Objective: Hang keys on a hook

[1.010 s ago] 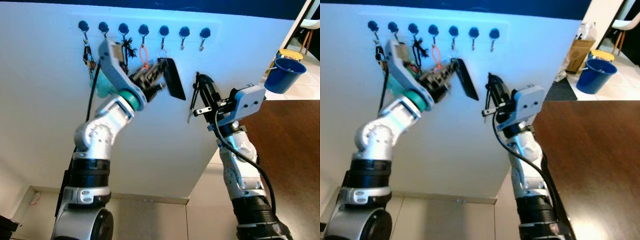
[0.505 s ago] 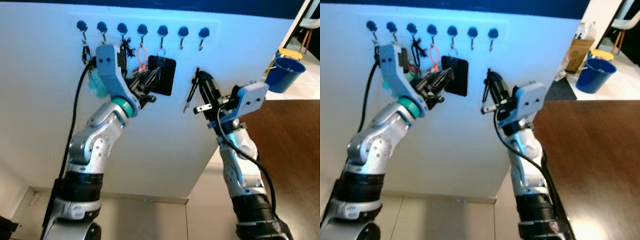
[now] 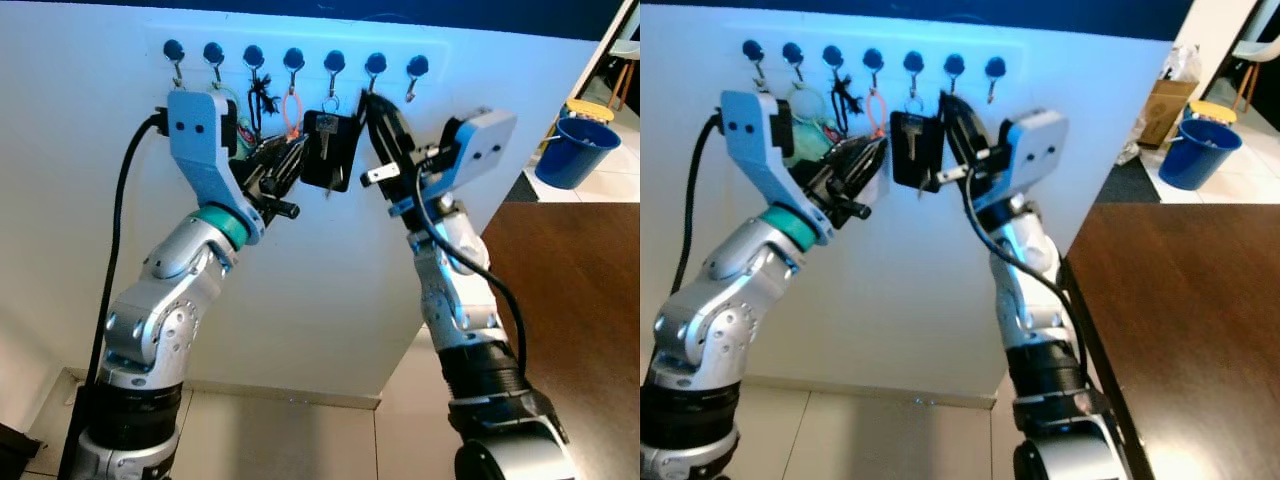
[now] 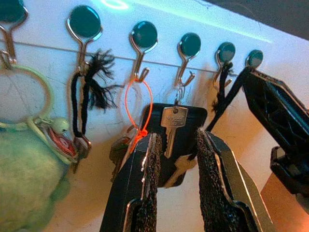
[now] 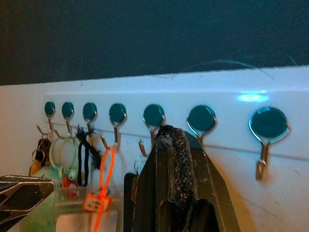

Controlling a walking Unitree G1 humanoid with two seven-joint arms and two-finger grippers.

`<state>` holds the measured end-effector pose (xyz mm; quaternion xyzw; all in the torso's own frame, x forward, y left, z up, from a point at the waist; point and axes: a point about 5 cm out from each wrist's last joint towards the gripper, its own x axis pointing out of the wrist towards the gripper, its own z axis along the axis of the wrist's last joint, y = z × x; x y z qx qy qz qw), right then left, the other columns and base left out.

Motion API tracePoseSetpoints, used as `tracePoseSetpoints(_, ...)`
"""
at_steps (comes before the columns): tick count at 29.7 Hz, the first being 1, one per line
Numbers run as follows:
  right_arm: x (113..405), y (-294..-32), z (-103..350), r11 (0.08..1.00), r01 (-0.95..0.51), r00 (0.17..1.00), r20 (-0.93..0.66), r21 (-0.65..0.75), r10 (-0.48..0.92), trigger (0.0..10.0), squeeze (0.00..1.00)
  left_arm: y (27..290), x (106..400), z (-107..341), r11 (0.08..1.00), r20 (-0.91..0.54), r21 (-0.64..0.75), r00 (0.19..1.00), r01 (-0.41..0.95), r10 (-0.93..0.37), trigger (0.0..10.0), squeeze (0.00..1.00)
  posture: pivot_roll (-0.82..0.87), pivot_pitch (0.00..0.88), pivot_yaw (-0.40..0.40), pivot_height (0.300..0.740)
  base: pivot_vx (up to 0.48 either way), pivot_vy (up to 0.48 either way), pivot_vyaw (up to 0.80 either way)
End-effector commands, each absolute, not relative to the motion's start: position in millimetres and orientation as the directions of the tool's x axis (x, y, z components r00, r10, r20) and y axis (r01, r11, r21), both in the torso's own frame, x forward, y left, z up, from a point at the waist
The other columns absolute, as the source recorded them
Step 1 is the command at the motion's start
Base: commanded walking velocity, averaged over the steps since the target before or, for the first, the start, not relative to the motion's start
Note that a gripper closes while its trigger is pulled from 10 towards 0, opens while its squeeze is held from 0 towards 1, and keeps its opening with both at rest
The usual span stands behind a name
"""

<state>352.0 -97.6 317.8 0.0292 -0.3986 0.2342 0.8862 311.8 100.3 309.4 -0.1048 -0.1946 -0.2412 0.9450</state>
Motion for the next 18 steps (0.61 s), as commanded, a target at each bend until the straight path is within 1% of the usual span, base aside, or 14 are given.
tracePoseSetpoints(1,352.8,-95.7,320.2,0.891,-0.43,0.565,0.725,-0.148,0.393,10.0,0.0,101.8,309.7,306.2,0.866,0.407,-0.107,0.816,0.489,-0.411,10.0,0.0,0.11,0.126,0.07,0.74,0.0,0.0,0.0)
tracePoseSetpoints(6,353.2,-92.3,329.6,0.892,-0.421,0.537,0.748,-0.164,0.391,10.0,0.0,100.7,307.8,306.6,0.86,0.409,-0.117,0.813,0.497,-0.414,10.0,0.0,0.11,0.129,0.068,0.74,0.0,0.0,0.0)
tracePoseSetpoints(18,355.4,-92.9,338.6,0.92,-0.339,0.529,0.768,-0.197,0.359,10.0,0.0,99.9,306.5,307.2,0.85,0.408,-0.134,0.81,0.51,-0.422,10.0,0.0,0.11,0.134,0.07,0.74,0.0,0.0,0.0)
